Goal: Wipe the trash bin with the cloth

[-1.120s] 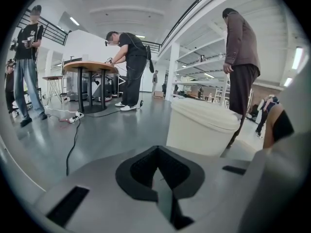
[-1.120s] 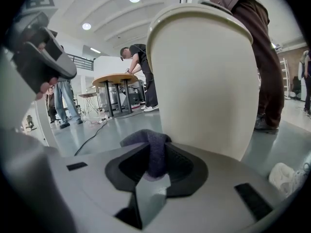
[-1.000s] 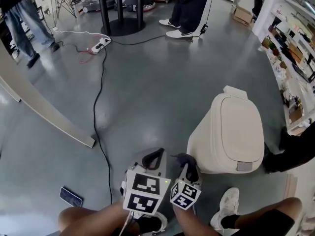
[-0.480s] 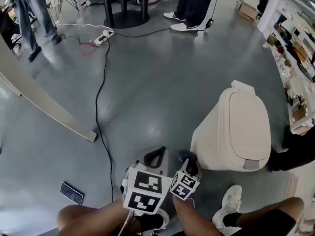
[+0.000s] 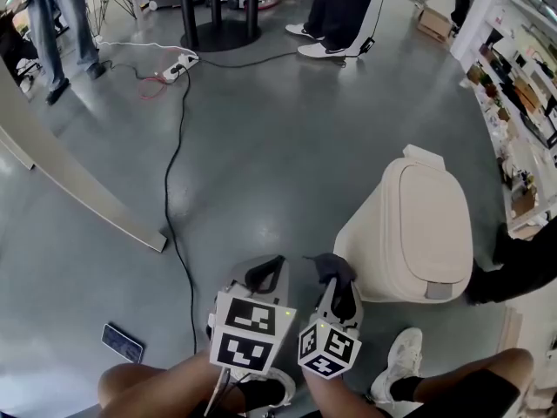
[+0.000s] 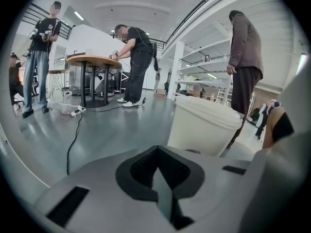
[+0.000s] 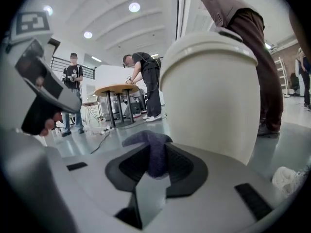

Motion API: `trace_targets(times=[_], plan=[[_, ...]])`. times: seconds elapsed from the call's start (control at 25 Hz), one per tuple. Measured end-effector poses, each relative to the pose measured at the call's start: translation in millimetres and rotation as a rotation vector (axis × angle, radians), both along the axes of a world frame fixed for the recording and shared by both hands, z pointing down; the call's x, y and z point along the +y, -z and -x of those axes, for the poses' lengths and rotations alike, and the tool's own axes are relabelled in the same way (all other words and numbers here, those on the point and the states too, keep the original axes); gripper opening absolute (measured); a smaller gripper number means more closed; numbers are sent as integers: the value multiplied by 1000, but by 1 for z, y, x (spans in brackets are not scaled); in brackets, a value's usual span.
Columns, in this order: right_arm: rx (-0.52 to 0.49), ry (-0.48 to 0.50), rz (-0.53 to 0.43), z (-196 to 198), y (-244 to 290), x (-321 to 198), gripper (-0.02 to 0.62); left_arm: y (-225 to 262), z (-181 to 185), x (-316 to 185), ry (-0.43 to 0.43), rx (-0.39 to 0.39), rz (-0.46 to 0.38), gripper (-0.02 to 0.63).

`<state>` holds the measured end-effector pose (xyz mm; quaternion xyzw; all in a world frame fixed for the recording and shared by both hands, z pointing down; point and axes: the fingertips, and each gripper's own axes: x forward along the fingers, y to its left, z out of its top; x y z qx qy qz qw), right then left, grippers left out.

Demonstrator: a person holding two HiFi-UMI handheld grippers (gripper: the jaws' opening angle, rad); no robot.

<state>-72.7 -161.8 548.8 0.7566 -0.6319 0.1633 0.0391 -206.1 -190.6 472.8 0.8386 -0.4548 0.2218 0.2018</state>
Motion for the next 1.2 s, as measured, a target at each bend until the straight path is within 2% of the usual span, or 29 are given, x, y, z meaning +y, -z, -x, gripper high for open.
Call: trace_targets(times=[0.24, 0.56, 0.8, 1.0, 1.04, 1.12, 1.2], plan=[[-14, -60, -99, 2, 46, -7, 94, 8, 0, 1, 0, 7, -18, 0], [-19, -171, -155, -13, 72, -20, 94, 19, 3, -6, -8, -11, -60, 0], [-21, -225, -154, -19, 70, -29, 94, 44, 5, -23, -83, -33, -112, 0], [4, -264, -131, -21, 58, -34, 94, 61, 3, -29, -126, 9, -135, 0], [9, -269, -122, -22, 54, -36, 94, 60, 1, -29, -143, 4, -134, 0], [21, -272, -100, -22, 45, -38, 94, 54, -1, -31, -187, -67, -166, 0], [42, -269, -81, -21, 34, -41, 94, 45, 4, -36, -179, -118, -176, 0]])
